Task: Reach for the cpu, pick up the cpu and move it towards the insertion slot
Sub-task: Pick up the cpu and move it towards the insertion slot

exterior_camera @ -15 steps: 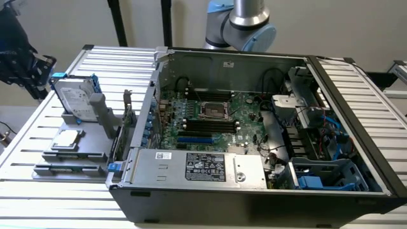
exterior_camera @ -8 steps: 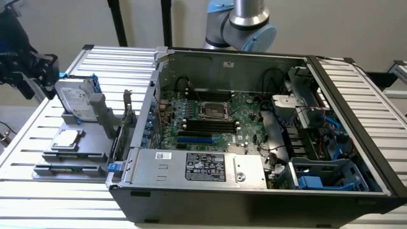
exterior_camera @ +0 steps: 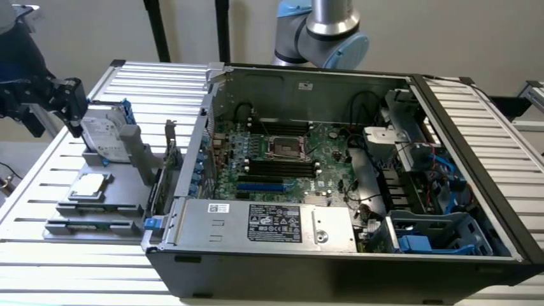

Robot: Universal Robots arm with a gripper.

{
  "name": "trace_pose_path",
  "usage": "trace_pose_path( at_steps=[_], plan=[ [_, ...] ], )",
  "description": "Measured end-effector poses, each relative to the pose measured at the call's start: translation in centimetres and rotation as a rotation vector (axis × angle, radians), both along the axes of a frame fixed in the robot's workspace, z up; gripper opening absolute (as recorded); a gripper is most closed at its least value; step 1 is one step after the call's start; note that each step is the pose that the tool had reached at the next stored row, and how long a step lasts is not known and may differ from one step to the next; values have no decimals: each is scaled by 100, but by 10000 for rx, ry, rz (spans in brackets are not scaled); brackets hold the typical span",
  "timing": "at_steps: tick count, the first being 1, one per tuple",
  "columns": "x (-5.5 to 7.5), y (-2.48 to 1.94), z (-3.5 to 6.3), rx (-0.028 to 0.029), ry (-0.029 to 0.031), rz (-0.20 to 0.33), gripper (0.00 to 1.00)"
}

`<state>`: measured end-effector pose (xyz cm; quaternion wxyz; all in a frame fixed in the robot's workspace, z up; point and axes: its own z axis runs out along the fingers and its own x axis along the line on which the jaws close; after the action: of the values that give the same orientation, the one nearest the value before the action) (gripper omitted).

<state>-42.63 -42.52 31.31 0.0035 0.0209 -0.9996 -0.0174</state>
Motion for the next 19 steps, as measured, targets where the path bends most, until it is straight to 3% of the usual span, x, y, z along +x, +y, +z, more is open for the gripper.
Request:
trace_pose_path(
  at_steps=[8,19],
  plan=[
    [0,23,-147,1,-1,31,65],
    [13,21,-347,0,0,58,65]
  ],
)
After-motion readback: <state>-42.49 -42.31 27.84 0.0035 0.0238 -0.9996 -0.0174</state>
